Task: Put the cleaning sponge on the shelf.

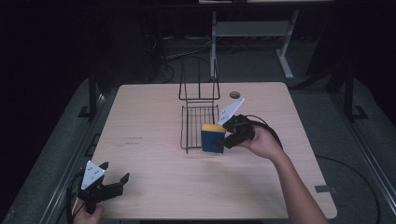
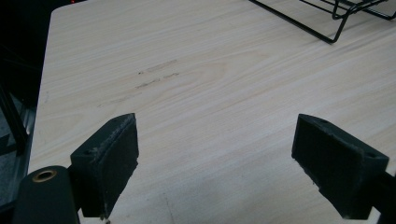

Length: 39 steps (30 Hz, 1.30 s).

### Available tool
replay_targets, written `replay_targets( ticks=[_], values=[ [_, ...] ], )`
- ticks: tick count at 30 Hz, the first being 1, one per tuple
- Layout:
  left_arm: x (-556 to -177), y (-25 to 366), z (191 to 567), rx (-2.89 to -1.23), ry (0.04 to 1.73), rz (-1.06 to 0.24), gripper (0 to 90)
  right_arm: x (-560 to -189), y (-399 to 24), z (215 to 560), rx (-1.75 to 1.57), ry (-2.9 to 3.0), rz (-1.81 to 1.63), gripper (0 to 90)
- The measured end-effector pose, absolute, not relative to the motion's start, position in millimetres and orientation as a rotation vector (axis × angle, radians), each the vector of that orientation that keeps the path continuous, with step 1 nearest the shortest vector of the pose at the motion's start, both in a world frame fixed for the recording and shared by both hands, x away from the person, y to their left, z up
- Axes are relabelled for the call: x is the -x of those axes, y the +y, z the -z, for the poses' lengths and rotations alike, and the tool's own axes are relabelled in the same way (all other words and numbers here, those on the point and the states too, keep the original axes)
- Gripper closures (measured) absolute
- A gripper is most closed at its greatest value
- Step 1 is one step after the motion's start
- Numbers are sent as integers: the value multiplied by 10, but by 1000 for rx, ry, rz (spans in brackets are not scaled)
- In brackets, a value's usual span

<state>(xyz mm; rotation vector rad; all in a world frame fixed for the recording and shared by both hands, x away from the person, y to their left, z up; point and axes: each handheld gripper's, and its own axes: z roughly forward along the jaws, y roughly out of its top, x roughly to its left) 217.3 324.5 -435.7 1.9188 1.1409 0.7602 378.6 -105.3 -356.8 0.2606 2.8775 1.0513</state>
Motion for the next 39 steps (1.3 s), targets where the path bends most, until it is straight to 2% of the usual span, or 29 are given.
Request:
replay_targets(
  ticks=[18,39],
  values=[
    [-2179,3265,4354,-1910,1145,-759,141,-4144,-1032,3554,-314,2868,-1115,560],
    [-2176,3277,4357,-1907,1145,-764,141,-4384,-950,3744,-381,2890,-1090,560]
  ],
)
